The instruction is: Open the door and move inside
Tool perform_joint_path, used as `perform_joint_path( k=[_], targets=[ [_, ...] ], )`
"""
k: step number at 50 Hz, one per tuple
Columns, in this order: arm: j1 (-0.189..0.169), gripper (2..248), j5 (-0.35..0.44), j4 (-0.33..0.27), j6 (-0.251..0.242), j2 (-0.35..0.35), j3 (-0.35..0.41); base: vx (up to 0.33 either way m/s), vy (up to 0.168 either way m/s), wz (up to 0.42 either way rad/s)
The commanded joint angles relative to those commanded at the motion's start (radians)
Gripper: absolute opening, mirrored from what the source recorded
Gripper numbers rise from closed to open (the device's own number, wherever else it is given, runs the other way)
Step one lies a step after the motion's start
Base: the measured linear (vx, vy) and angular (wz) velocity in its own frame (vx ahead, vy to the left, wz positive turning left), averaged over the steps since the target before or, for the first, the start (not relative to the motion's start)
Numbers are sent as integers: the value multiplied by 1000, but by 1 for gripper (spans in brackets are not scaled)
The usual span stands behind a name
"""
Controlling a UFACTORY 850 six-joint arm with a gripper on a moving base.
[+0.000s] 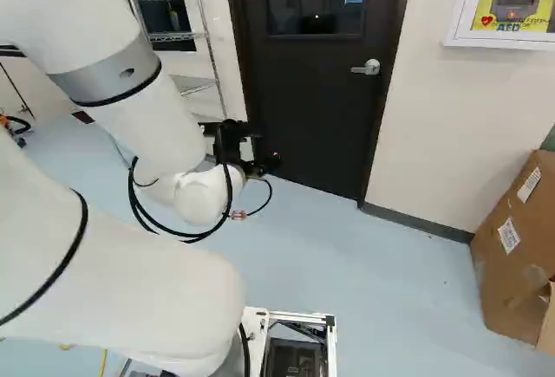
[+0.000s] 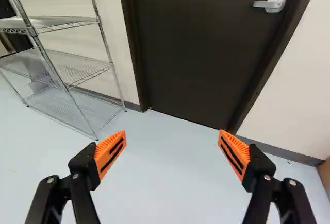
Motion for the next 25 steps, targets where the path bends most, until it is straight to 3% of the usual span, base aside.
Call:
perform_joint_path(
  k=[25],
  targets=[
    [0, 247, 0, 0, 0, 0, 0, 193, 2, -191]
  ],
)
